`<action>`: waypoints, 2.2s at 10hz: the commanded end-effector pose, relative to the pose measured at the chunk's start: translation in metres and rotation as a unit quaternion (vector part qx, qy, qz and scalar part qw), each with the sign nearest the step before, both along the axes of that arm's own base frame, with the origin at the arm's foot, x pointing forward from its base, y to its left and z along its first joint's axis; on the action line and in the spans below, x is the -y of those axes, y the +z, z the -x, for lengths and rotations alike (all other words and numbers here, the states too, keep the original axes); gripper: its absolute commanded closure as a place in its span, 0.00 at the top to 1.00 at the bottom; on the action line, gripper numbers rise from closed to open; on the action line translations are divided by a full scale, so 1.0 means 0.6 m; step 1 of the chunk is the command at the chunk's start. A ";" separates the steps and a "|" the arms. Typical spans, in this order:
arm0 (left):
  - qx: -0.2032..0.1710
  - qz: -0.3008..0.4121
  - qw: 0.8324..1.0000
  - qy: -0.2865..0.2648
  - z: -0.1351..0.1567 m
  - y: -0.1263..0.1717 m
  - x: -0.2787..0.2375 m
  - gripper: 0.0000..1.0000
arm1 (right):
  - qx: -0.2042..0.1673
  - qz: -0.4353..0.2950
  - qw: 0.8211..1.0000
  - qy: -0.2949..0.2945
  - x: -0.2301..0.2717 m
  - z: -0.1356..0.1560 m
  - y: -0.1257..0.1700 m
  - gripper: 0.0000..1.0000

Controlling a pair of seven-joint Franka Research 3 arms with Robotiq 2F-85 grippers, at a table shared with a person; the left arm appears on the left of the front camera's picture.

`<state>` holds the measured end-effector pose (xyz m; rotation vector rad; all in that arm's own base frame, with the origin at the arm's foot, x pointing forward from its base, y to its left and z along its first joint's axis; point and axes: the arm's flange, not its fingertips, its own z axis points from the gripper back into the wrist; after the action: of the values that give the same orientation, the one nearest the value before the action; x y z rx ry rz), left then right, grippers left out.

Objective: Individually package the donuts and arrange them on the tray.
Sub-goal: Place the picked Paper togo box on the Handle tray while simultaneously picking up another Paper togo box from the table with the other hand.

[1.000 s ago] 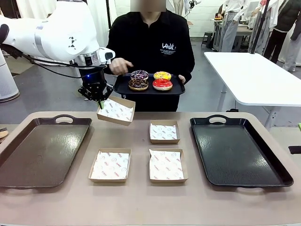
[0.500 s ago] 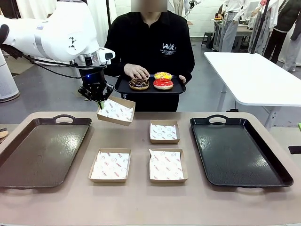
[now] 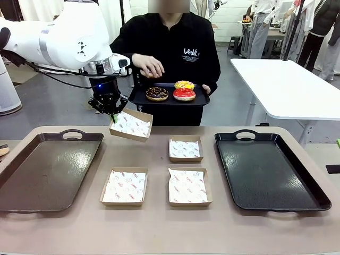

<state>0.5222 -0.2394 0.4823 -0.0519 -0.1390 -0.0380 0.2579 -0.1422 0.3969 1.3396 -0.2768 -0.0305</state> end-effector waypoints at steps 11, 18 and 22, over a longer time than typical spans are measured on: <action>0.000 0.000 1.000 0.000 0.000 0.001 -0.001 0.00 | 0.007 -0.009 1.000 -0.001 0.000 -0.003 0.000 1.00; 0.000 0.000 1.000 0.000 0.000 0.001 -0.001 0.00 | 0.007 -0.009 1.000 -0.001 0.000 -0.003 0.000 1.00; 0.000 0.000 1.000 0.000 0.000 0.001 -0.001 0.00 | 0.007 -0.009 1.000 -0.001 0.000 -0.003 0.000 1.00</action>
<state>0.5224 -0.2392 0.4818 -0.0516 -0.1380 -0.0377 0.2579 -0.1422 0.3969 1.3396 -0.2768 -0.0305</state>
